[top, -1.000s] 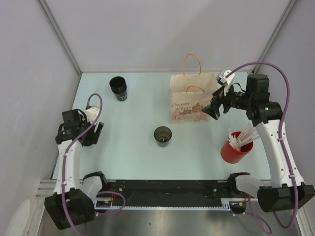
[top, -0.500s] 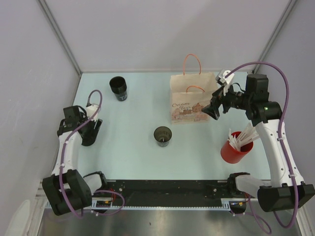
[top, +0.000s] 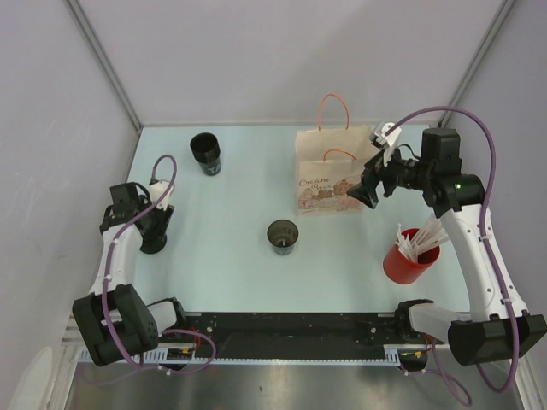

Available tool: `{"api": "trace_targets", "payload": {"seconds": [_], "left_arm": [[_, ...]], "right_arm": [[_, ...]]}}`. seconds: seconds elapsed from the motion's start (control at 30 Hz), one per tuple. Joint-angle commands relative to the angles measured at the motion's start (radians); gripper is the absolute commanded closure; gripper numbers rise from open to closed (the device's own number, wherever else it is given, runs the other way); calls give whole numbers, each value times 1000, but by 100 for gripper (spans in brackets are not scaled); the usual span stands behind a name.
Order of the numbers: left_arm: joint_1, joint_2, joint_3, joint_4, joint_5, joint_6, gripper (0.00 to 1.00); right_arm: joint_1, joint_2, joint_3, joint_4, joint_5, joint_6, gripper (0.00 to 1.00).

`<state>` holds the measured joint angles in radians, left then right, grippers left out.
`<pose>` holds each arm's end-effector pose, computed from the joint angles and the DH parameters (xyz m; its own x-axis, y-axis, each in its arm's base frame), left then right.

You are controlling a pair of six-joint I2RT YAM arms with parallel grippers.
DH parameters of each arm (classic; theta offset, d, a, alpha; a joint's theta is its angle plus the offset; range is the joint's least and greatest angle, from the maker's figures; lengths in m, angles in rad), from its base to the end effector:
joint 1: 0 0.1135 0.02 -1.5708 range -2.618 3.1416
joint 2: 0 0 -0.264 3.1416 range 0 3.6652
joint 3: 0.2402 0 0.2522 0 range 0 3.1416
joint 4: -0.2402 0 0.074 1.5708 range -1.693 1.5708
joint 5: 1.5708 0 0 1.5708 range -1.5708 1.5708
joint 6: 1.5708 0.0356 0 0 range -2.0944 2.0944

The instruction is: Pack the takeout coffee

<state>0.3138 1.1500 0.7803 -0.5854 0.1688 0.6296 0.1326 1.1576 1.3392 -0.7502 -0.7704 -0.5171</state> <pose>0.2161 0.0638 0.2328 -0.7524 0.3661 -0.5476 0.2859 0.9304 0.2292 0.2227 0.0547 0.4049 -0.1295 -0.3752 -0.9179 -0.8520 0.5157 -0.0906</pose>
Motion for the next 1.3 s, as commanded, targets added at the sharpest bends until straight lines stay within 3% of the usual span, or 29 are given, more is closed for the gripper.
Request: {"api": "trace_targets", "payload": {"seconds": [0.0,0.5,0.73,1.0,1.27], "left_arm": [[16,2,0,10,31,24,44],[18,8,8,-16,46,35,52],[18,11,14,-21,51,27,69],[18,-3,20,-33,54,25,82],[18,-27,46,-51,58,13,87]], "right_arm": [[13,4,3,8,11,-6,0],[18,2,2,9,16,-3,0],[21,5,3,12,14,-1,0],[19,2,3,11,14,-1,0],[19,-2,3,9,14,-3,0]]}}
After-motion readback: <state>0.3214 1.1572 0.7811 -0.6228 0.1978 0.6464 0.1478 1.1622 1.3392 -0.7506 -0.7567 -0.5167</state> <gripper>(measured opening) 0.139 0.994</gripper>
